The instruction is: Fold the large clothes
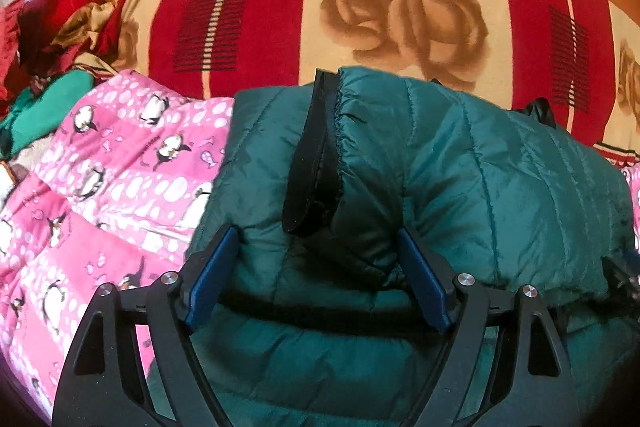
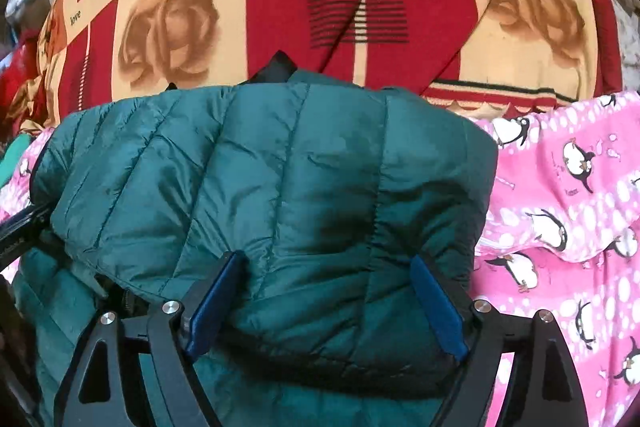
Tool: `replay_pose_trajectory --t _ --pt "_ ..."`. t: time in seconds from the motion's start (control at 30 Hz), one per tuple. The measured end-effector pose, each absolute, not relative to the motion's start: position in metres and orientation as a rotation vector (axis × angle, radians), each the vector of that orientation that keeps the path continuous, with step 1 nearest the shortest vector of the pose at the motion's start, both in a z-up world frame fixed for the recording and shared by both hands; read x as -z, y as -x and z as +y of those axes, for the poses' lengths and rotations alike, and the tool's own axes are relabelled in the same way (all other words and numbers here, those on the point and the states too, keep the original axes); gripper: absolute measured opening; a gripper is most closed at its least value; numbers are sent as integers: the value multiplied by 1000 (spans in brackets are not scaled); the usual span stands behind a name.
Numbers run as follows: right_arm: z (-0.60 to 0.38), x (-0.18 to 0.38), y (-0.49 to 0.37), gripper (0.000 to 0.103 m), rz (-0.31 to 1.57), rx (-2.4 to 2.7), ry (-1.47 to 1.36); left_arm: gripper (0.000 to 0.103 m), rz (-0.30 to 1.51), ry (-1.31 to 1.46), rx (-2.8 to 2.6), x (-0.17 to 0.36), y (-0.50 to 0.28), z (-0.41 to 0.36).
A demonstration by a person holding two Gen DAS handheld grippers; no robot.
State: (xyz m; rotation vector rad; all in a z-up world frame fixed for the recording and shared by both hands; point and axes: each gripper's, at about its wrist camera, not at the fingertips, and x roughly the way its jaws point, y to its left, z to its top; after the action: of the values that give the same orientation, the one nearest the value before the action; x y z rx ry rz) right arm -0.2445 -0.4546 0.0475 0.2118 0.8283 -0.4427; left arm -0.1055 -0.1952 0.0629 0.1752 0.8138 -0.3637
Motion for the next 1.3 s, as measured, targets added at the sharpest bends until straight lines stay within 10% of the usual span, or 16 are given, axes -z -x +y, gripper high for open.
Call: replay_pose_trajectory --t 1.3 --pt "-351 -44 372 84 845 351 -192 82 795 -218 332 -73 241 -107"
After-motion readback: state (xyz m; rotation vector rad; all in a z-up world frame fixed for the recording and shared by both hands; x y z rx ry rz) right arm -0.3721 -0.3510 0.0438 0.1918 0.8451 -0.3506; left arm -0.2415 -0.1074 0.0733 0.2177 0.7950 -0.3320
